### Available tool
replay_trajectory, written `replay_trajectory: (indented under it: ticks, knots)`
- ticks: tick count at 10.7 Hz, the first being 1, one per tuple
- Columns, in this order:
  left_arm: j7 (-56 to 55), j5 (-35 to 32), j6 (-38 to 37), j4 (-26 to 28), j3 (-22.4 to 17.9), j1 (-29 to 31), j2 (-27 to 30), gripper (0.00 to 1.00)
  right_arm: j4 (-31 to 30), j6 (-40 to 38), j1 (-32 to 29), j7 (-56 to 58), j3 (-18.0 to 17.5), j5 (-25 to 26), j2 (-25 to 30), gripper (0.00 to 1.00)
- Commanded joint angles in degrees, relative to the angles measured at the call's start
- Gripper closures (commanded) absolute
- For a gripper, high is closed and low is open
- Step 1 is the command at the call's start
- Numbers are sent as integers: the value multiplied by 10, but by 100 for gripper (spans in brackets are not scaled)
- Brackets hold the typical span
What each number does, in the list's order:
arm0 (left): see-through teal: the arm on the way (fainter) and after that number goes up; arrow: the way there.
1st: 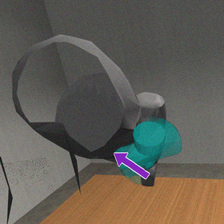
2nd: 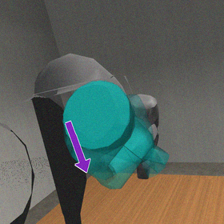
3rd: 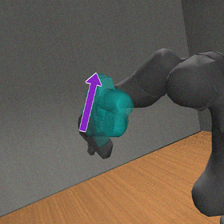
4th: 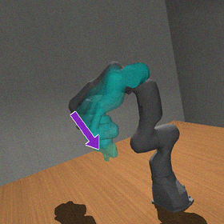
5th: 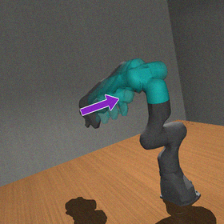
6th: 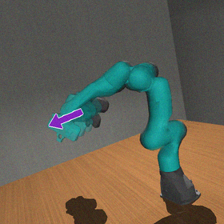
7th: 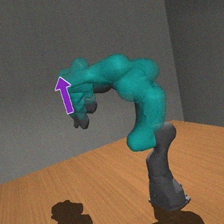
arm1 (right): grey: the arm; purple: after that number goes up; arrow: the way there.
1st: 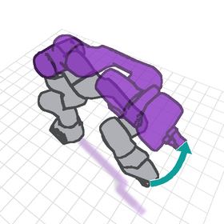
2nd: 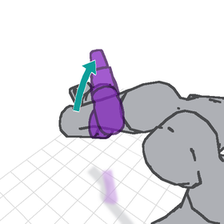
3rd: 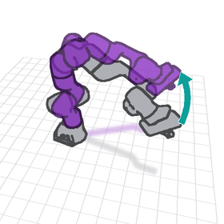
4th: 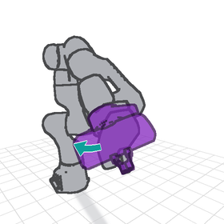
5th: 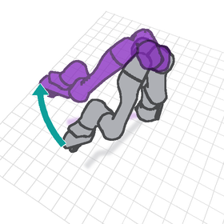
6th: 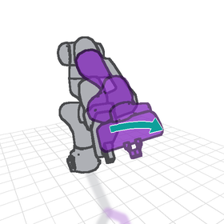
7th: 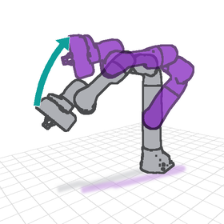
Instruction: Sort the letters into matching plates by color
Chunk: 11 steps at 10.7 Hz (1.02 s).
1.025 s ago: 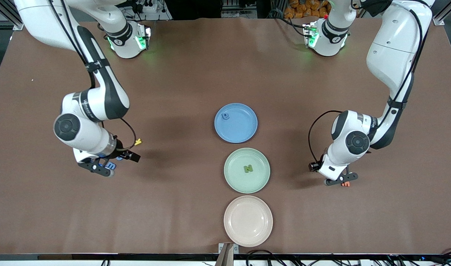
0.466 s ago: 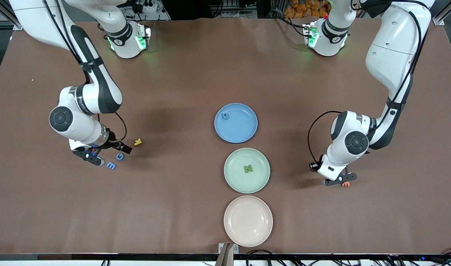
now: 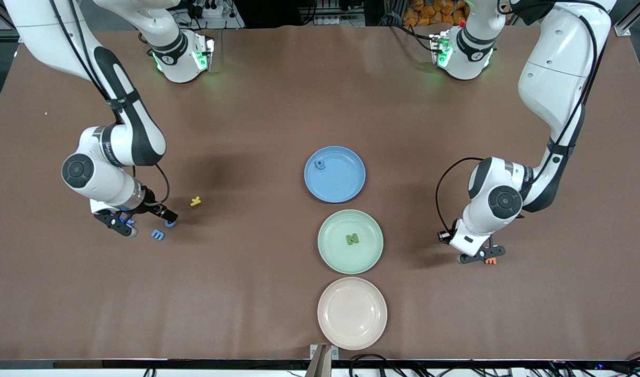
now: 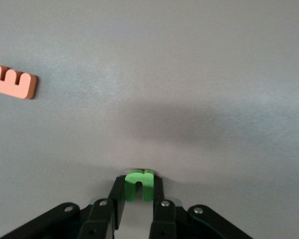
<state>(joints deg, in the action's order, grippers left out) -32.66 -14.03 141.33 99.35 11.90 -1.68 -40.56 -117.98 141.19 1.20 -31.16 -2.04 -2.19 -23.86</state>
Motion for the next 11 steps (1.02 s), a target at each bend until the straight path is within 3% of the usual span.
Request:
replay_trajectory:
  ticks: [1, 6, 11]
  knots:
    - [-5, -5, -21, -7, 2, -36, 22, 100, 0, 29, -8, -3, -6, -9, -20, 0]
    - [-25, 6, -22, -28, 69, -49, 37, 100, 1, 52, -11, -3, -6, -8, -43, 0]
    - [-28, 7, -8, -76, 71, -109, 0, 100, 4, 81, -11, -3, -2, -7, -66, 0]
